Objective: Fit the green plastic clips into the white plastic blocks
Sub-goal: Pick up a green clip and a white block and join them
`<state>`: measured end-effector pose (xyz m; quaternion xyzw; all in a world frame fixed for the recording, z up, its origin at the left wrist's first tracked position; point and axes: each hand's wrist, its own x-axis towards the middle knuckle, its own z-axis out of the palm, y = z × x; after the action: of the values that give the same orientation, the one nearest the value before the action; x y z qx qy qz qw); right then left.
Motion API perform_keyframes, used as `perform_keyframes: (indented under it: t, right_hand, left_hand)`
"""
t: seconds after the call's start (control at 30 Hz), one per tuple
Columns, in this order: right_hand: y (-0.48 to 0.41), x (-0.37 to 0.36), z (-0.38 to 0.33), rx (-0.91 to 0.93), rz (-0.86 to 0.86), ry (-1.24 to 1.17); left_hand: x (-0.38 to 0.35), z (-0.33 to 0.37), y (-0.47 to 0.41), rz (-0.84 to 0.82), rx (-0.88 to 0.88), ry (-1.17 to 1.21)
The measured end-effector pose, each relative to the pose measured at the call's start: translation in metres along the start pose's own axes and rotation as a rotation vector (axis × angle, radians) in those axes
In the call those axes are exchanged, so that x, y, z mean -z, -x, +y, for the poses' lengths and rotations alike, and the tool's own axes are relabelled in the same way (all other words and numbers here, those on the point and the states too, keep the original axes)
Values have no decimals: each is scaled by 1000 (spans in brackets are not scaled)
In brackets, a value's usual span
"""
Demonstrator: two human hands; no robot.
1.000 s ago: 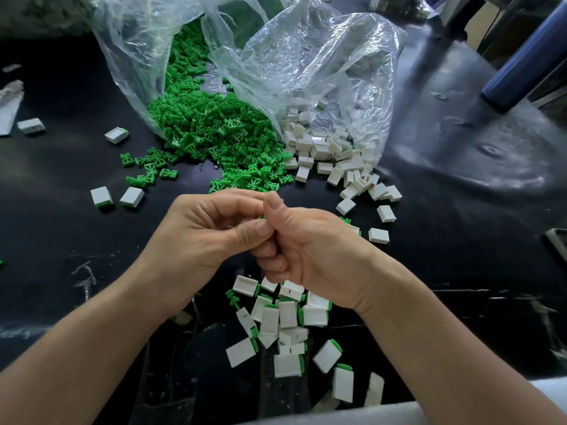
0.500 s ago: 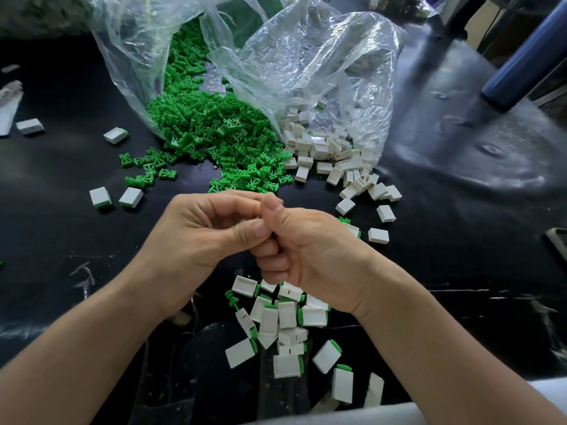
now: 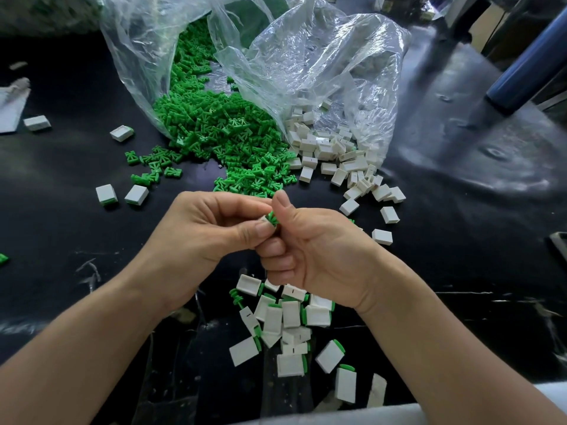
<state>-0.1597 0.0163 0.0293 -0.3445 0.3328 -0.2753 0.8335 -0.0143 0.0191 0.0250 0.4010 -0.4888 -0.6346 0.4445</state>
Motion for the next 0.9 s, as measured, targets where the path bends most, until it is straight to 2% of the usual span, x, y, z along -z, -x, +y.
perform_keyframes:
  t: [0.3, 0.53, 0.7, 0.9]
  right_hand:
    - [-3, 0, 6, -65, 79, 91]
    - [-1, 0, 5, -35, 55, 137]
    - [-2, -3, 4, -8, 24, 89]
    - [-3, 1, 3, -31, 10, 74]
  left_hand:
    - [-1, -2, 0, -4, -34, -139]
    - [2, -4, -1, 2, 19, -52]
    - [3, -1, 0, -69, 36, 4]
    - [4, 4, 0, -58, 15, -49]
